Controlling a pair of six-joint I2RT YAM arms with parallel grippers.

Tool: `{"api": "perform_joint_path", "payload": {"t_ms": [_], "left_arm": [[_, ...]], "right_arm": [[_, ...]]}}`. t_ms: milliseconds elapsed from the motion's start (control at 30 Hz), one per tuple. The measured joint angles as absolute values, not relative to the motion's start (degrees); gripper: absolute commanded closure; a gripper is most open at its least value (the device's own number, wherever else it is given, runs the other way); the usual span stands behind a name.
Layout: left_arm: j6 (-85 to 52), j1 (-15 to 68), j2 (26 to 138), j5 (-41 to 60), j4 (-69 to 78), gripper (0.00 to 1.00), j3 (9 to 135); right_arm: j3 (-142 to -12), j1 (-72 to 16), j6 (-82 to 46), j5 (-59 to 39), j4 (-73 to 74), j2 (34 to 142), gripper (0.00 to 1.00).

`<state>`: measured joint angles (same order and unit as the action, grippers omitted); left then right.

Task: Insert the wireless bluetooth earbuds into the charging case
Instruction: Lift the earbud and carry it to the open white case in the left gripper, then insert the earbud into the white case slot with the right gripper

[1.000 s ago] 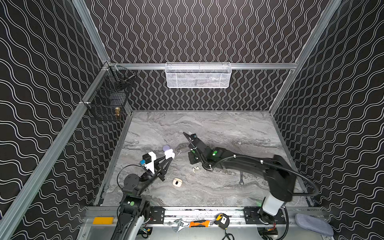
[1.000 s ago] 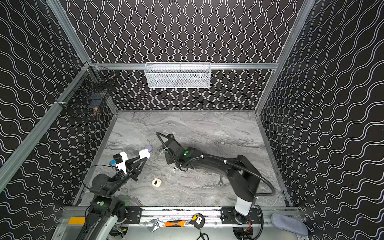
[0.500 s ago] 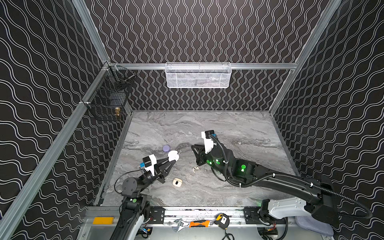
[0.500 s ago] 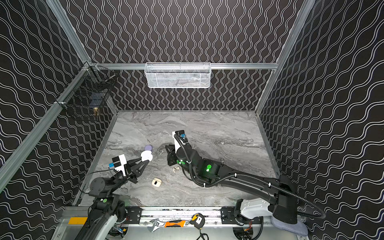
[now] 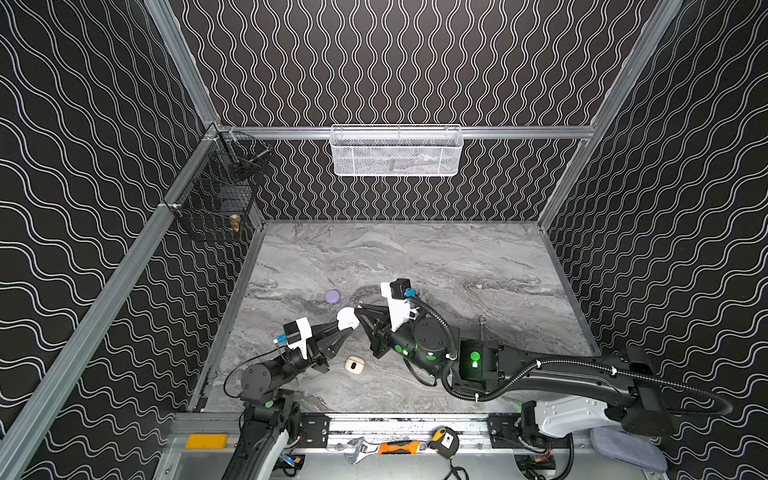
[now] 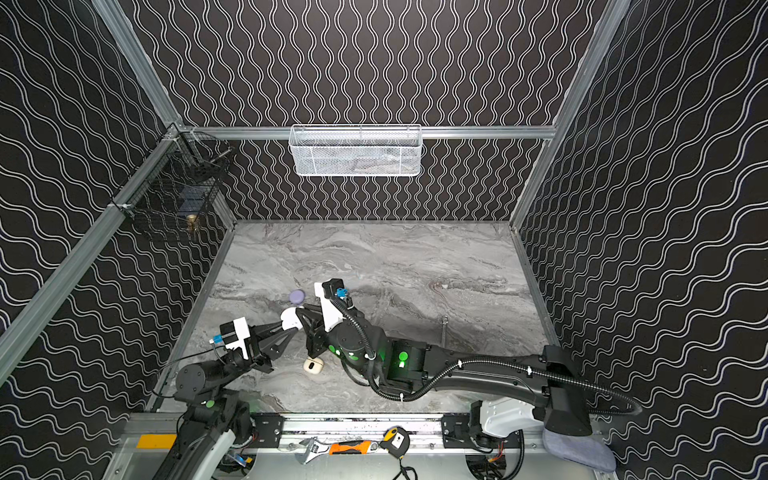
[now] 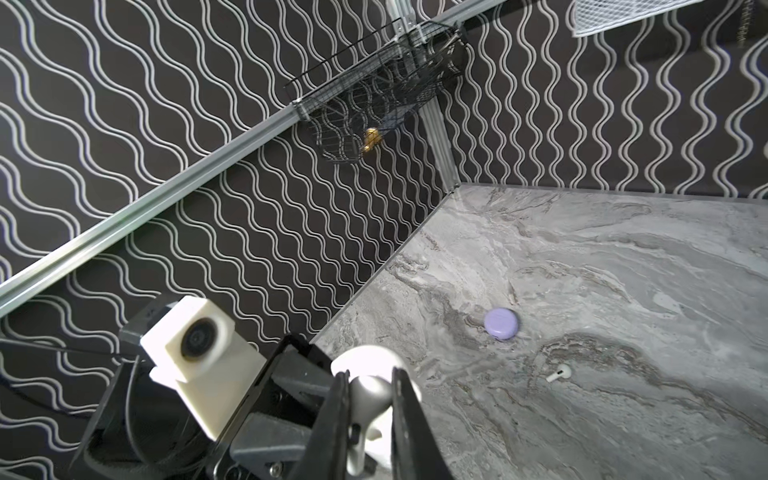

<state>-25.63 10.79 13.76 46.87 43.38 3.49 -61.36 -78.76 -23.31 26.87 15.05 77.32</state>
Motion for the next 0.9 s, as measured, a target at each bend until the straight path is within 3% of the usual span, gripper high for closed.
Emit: {"api": "perform_joint_path", "payload": {"t_ms": [900], "left_arm": [[-29.6, 10.8, 10.9, 48.1, 45.9, 1.0, 3.1]], "right_arm": [[-59.1, -80.2, -22.0, 28.9, 22.3, 80.6, 0.93]]}}
